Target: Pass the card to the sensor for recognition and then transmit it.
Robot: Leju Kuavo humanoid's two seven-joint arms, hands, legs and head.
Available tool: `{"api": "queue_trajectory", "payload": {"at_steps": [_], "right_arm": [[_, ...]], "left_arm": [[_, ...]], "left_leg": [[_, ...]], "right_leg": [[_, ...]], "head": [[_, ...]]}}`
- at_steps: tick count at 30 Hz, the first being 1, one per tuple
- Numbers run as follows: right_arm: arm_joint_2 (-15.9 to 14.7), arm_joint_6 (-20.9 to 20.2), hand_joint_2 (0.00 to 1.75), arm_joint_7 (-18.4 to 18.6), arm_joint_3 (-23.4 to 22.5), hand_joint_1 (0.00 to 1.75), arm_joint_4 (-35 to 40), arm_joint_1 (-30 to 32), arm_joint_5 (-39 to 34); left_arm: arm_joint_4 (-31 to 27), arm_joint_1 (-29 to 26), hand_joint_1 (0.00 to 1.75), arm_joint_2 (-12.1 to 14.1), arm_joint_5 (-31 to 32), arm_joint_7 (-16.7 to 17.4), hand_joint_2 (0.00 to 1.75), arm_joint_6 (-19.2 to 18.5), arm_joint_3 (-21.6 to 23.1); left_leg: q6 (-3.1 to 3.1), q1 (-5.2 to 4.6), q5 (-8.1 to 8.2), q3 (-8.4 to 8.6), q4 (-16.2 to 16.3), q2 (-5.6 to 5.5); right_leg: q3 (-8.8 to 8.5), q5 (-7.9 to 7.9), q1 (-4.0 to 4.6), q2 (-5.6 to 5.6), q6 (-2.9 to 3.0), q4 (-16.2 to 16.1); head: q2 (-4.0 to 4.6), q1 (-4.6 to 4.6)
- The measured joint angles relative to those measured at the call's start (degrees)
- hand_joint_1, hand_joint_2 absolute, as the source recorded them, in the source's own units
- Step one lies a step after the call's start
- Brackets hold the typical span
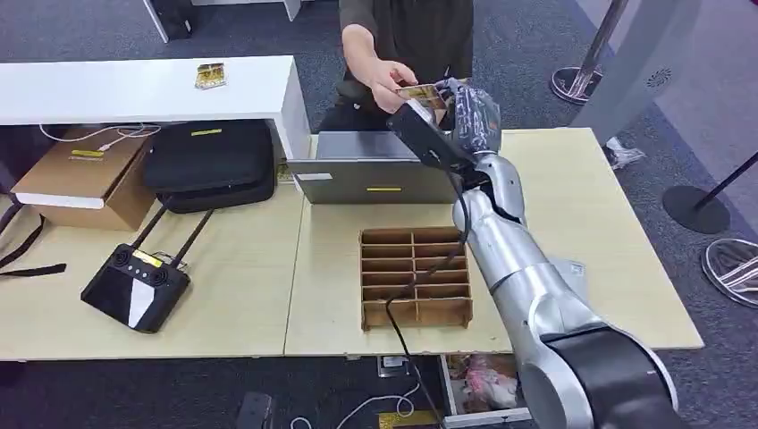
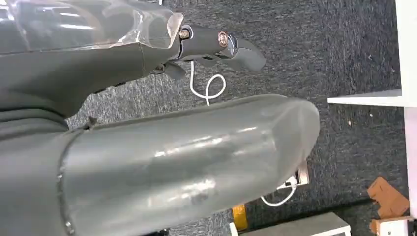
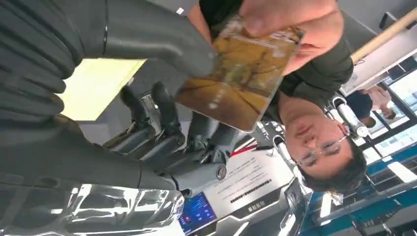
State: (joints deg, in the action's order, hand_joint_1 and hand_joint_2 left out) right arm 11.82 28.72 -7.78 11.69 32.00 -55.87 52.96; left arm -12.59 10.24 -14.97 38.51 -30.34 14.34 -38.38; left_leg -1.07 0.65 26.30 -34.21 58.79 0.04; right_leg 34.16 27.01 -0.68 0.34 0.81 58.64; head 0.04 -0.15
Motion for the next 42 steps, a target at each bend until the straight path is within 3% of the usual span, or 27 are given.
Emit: {"api": "queue_trajectory", "payload": {"at_steps": [9,16,26,31,36,42], "right_arm": [[-1.0,-4.4,1.75,-0.8,-0.2,0.0,2.2,1.6,-0.7],[-5.4,-8.9,1.75,-0.7,-1.7,0.0,12.5,8.0,-1.4],[-18.3,-17.1,1.75,-1.7,-9.6,0.0,34.2,24.6,-10.7],[-25.9,-20.1,1.75,0.9,-15.5,0.0,45.1,35.7,-8.3],[-30.0,-27.0,1.75,4.8,-20.3,0.0,54.2,47.4,-3.9],[-32.8,-32.5,1.75,6.1,-26.2,0.0,65.2,59.5,-3.3]], "left_arm": [[0.0,-0.2,0.0,0.0,-1.5,-0.2,0.0,0.6,0.0],[0.0,-0.9,0.0,0.4,-4.5,-1.5,0.0,2.0,0.0],[0.0,-3.0,0.0,1.4,-9.1,-4.4,0.0,4.2,-1.8],[0.0,-4.0,0.0,1.7,-10.3,-5.2,0.0,5.0,-3.2],[0.0,-4.1,0.0,1.9,-10.9,-5.6,0.0,4.7,-4.2],[0.0,-4.3,0.0,2.1,-11.6,-6.0,0.0,4.2,-4.7]], "left_leg": [[0.0,0.01,-0.01,0.0,0.0,0.0],[0.02,-0.01,0.01,-0.02,0.0,-0.03],[0.19,-0.03,0.13,-0.12,0.0,-0.18],[0.22,-0.03,0.23,-0.18,0.0,-0.28],[0.3,-0.02,0.28,-0.18,0.0,-0.27],[0.24,-0.03,0.37,-0.19,0.0,-0.23]], "right_leg": [[0.02,0.0,0.01,-0.01,0.0,0.0],[0.02,0.0,0.0,0.02,0.0,-0.1],[0.05,0.04,-0.01,0.18,-0.06,-0.1],[0.02,0.11,-0.01,0.29,-0.14,-0.2],[0.02,0.19,-0.02,0.32,-0.16,-0.2],[0.02,0.26,-0.02,0.26,-0.15,-0.1]], "head": [[0.0,-0.02],[0.0,0.0],[0.0,0.0],[0.0,0.0],[0.0,0.0],[0.0,-0.02]]}}
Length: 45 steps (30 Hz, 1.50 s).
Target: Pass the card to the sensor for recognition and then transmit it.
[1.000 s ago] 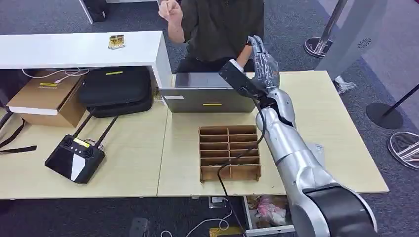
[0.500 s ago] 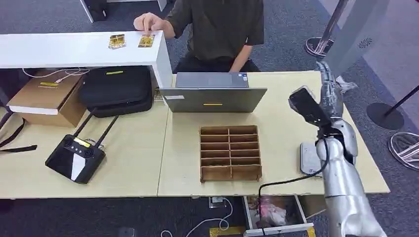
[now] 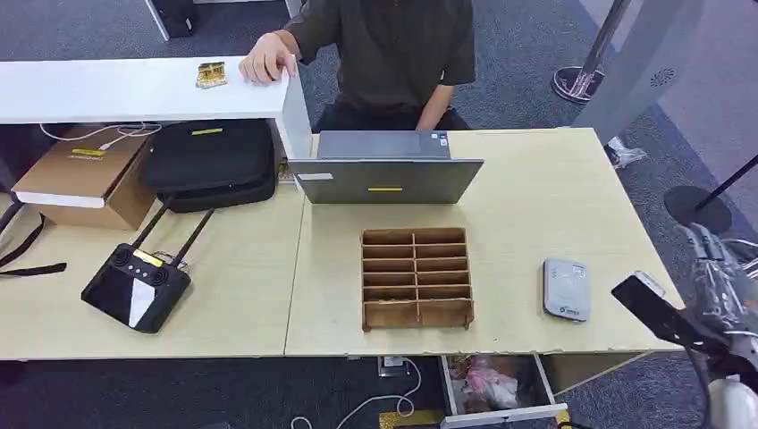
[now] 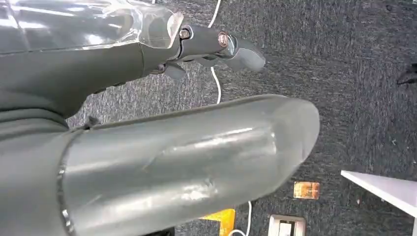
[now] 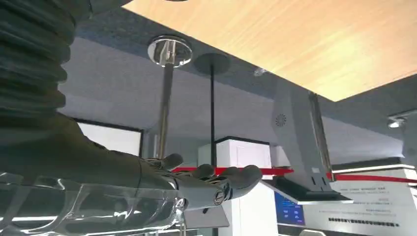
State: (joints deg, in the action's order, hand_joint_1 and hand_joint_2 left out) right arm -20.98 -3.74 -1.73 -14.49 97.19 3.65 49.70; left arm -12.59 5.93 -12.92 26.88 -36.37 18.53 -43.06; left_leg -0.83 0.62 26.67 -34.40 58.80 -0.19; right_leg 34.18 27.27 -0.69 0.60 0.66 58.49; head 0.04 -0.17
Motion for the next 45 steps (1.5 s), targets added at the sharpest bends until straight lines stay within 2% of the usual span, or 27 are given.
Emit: {"api": "queue_trajectory", "payload": {"at_steps": [5,11,17,25,34,40,44,45], "right_arm": [[0.4,-2.9,1.75,2.2,-1.4,0.0,7.5,6.4,0.8],[3.8,-2.0,1.75,4.6,0.9,0.0,13.2,10.8,3.0],[6.8,2.5,1.75,9.2,8.7,0.0,13.1,9.4,7.0],[12.8,4.9,1.75,13.5,19.5,0.0,10.7,6.6,10.5],[18.4,3.6,1.75,13.7,25.6,0.0,5.2,2.2,12.2],[18.6,-0.9,1.75,14.1,26.5,0.0,4.6,1.8,17.3],[16.1,-2.5,1.75,12.9,26.5,0.0,4.7,1.9,17.7],[14.6,-2.9,1.75,12.3,26.5,0.0,4.8,2.0,17.5]], "left_arm": [[0.0,-0.1,0.0,0.0,-0.4,-0.7,0.0,-0.5,-0.8],[0.0,-0.1,0.0,0.2,-1.2,-1.4,0.0,-0.7,-1.4],[0.0,-0.3,0.0,0.2,-2.1,-2.6,0.0,-0.6,-2.6],[-0.1,-0.5,0.0,0.2,-1.1,-2.9,0.0,-0.7,-3.0],[-0.6,-0.2,0.0,0.2,0.2,-2.3,0.0,-1.1,-2.9],[-0.8,-0.1,0.0,0.2,0.5,-2.3,0.0,-1.2,-2.9],[-0.9,-0.1,0.0,0.2,0.2,-2.4,0.0,-1.6,-3.0],[-1.0,-0.2,0.0,0.3,0.0,-2.6,0.0,-1.8,-3.0]], "left_leg": [[-0.02,0.0,0.05,0.04,0.0,0.04],[-0.03,0.01,0.05,0.07,0.0,0.2],[-0.05,0.01,0.02,0.11,0.0,0.23],[-0.08,0.02,0.0,0.12,0.0,0.23],[-0.09,0.02,-0.01,0.12,0.0,0.22],[-0.09,0.01,0.0,0.12,0.0,0.21],[-0.08,0.0,0.0,0.11,0.0,0.22],[-0.08,0.0,0.0,0.11,0.0,0.21]], "right_leg": [[0.0,0.01,0.0,-0.05,0.0,0.0],[-0.01,0.01,0.01,-0.18,0.01,0.0],[-0.03,0.0,0.01,-0.22,0.01,0.1],[-0.03,0.01,0.03,-0.22,0.03,0.1],[-0.04,0.01,0.02,-0.21,0.03,0.1],[-0.03,0.01,0.01,-0.2,0.03,0.1],[-0.03,0.02,0.0,-0.2,0.03,0.1],[-0.03,0.02,0.0,-0.19,0.03,0.1]], "head": [[0.0,0.0],[0.0,0.02],[0.0,0.0],[0.0,0.0],[0.0,0.0],[0.0,0.0],[0.0,0.02],[0.0,0.0]]}}
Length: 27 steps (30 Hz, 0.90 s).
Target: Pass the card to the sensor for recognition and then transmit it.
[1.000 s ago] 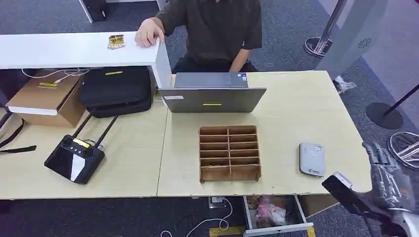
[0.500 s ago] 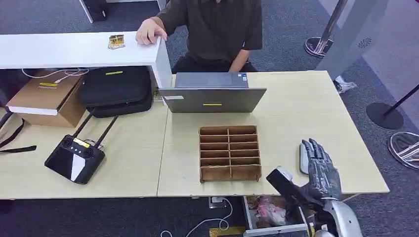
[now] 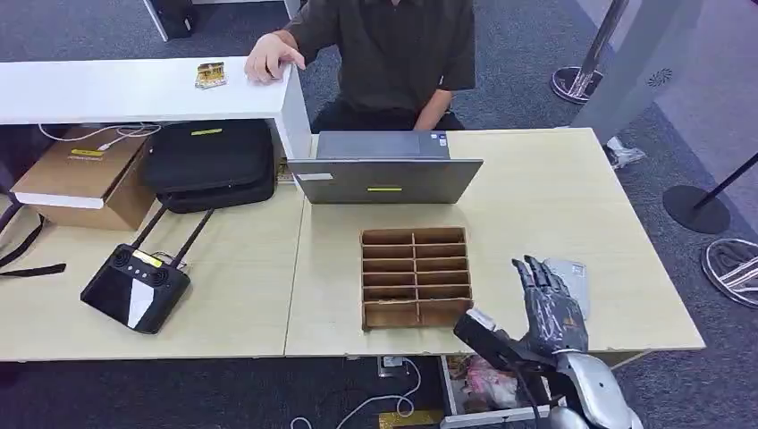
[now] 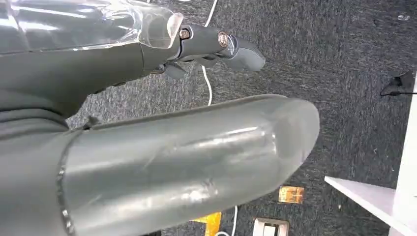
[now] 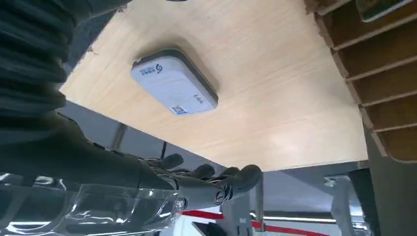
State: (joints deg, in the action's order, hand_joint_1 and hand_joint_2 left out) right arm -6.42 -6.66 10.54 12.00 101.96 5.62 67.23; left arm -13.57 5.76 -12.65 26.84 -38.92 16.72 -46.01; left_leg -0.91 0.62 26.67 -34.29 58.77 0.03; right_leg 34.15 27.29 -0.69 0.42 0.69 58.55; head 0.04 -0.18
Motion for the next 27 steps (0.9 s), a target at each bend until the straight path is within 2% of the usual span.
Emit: {"api": "queue_trajectory", "payload": {"at_steps": [5,11,20,27], "right_arm": [[-4.6,-2.1,1.75,-1.3,0.0,0.0,0.7,0.2,-1.3],[-6.9,-3.2,1.75,-0.8,0.7,0.0,0.9,-0.4,-3.0],[-7.0,-1.1,1.75,-0.9,5.1,0.0,-3.8,-5.3,-7.8],[-3.7,1.3,1.75,1.4,9.4,0.0,-9.1,-9.2,-7.3]], "left_arm": [[-0.2,-0.3,0.0,0.2,-0.5,-0.7,0.0,-0.4,-0.3],[-0.3,-0.5,0.0,0.2,-0.8,-0.8,0.0,-0.4,-1.1],[-0.3,-0.5,0.0,0.2,-0.6,-0.8,0.0,-0.6,-1.4],[-0.3,-0.3,0.0,0.2,0.6,-0.8,0.0,-0.9,-1.5]], "left_leg": [[0.01,0.0,0.01,0.0,0.0,0.01],[0.0,0.02,0.0,0.02,0.0,0.01],[0.0,0.02,-0.01,0.01,0.0,0.02],[-0.02,0.02,-0.02,0.02,0.0,0.0]], "right_leg": [[0.0,0.0,0.0,-0.01,0.0,0.0],[0.0,-0.01,0.0,-0.01,0.0,0.0],[-0.01,-0.01,0.01,-0.02,0.0,0.0],[-0.01,-0.01,0.01,-0.01,0.01,0.0]], "head": [[0.0,0.0],[0.0,0.02],[0.0,0.0],[0.0,0.0]]}}
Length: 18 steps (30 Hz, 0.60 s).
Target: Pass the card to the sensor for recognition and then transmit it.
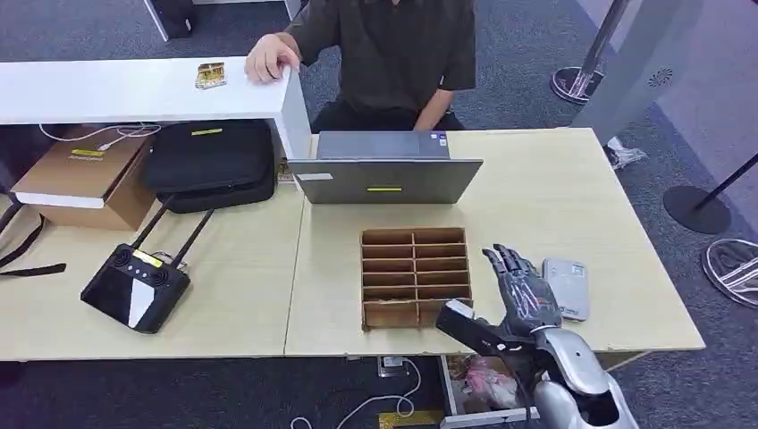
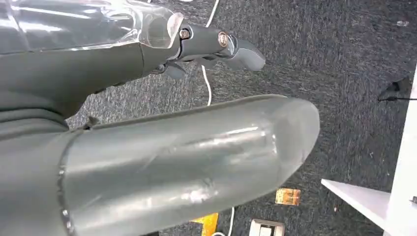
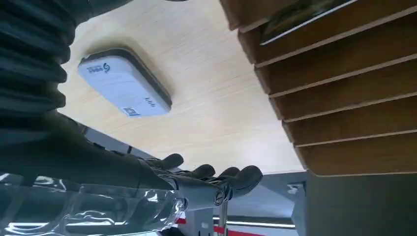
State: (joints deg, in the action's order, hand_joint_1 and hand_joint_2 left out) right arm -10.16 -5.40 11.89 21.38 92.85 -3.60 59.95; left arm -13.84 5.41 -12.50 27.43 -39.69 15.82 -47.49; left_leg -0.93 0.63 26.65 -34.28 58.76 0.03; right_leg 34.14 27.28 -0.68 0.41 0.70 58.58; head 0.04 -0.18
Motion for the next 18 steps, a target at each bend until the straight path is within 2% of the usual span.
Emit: {"api": "queue_trajectory", "payload": {"at_steps": [8,18], "right_arm": [[3.9,-0.2,1.75,2.0,1.4,0.0,-2.0,-0.6,1.4],[4.3,-0.2,1.75,3.2,0.7,0.0,-1.0,2.1,2.7]], "left_arm": [[0.0,0.2,0.0,0.0,0.7,0.3,0.0,-0.3,0.0],[0.0,0.1,0.0,0.0,0.8,0.3,0.0,-0.4,0.0]], "left_leg": [[-0.01,0.0,0.0,0.0,0.0,0.01],[0.0,-0.01,0.0,0.0,0.0,0.0]], "right_leg": [[0.02,0.01,0.0,-0.01,0.01,0.0],[0.01,0.01,-0.01,-0.01,0.01,0.0]], "head": [[0.0,0.0],[0.0,0.0]]}}
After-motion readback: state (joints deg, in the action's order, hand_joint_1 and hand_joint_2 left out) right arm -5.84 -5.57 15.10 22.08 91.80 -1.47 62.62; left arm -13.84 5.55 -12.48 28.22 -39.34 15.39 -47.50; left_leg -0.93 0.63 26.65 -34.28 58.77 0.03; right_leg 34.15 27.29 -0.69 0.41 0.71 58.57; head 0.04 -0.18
